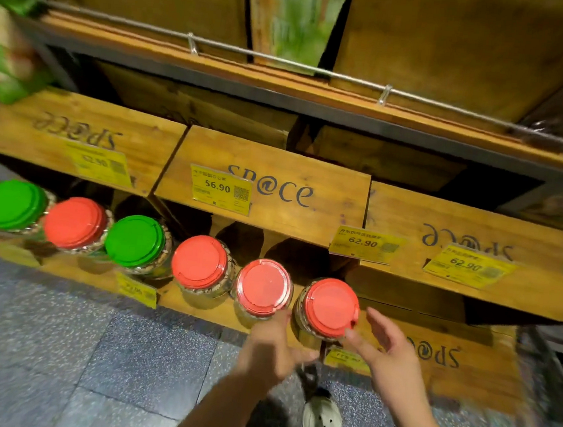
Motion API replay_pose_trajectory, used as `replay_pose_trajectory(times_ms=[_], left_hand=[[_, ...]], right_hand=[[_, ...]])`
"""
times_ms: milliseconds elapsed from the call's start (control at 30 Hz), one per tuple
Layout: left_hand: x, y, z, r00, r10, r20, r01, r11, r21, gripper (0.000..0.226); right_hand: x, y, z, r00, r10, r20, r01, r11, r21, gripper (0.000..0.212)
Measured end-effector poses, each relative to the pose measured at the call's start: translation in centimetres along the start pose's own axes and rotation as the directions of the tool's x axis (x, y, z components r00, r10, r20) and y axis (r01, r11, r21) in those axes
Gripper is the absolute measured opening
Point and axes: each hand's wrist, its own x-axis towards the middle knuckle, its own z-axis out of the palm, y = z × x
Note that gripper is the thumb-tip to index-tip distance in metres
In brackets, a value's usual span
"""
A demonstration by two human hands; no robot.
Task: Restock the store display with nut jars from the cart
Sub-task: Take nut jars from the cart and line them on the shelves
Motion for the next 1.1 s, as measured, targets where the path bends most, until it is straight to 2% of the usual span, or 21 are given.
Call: replay_pose_trajectory(times_ms=[133,300,467,600,833,1100], left_hand=[[-4.9,3.7,-4.0,0.996,0.094,-0.013,-0.088,0.968,0.236,0.089],[-12.2,7.2,-7.6,0.979,0.197,-0.049,-0.159,0.894,0.419,0.079],[-19.0,9.9,-9.8,0.947,0.314,-0.068,-0.236,0.823,0.516,0.077],[-24.0,11.4,-10.3,0.926,0.364,-0.104,-0.258,0.808,0.529,0.077],[-31.2,14.5,-7.0,0.905,0.409,-0.122,-0.266,0.764,0.588,0.073],[-38.1,20.7,2.7,0.873,0.475,-0.113,-0.333,0.747,0.575,0.071]], right_hand=[[-4.6,-4.6,-0.7,0.998,-0.051,0.032,0.054,0.991,-0.125,0.06],[-11.0,-9.8,-1.5,0.986,-0.157,0.048,0.164,0.948,-0.273,0.061],[-18.3,-14.0,-2.9,0.974,-0.207,0.091,0.226,0.912,-0.342,0.058],[-23.6,-16.6,-5.2,0.964,-0.251,0.093,0.268,0.895,-0.356,0.063],[-30.2,-18.0,-11.5,0.945,-0.319,0.073,0.324,0.878,-0.353,0.062],[-35.9,-13.9,-22.5,0.938,-0.345,0.035,0.328,0.851,-0.41,0.061]])
